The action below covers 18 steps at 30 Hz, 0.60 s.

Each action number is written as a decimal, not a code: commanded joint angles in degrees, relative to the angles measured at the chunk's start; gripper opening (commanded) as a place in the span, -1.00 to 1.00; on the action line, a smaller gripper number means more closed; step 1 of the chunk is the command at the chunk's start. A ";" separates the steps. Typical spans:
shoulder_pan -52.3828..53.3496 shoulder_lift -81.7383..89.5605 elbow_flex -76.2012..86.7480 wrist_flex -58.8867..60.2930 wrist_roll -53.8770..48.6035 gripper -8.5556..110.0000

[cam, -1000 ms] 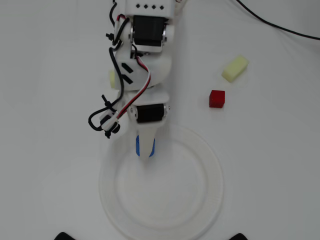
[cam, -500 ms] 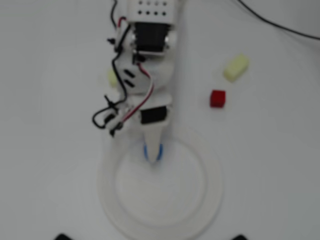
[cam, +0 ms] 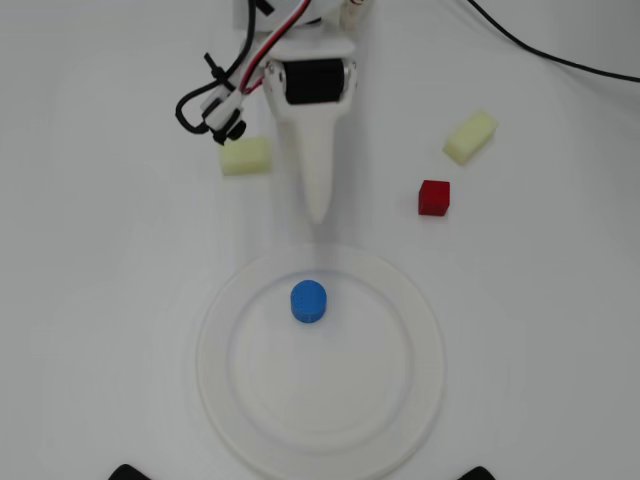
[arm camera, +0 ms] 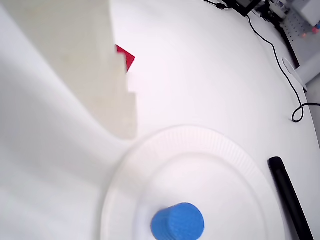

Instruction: Grasp a blue block and put it in the dish.

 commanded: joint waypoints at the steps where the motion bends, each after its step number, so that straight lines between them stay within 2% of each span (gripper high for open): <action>1: 1.49 14.24 10.02 0.18 -0.62 -0.28; 8: 4.92 39.90 38.06 0.97 0.79 -0.28; 12: 4.39 49.92 47.99 4.57 2.37 -0.32; 18: 1.14 62.31 56.51 14.77 5.45 -0.65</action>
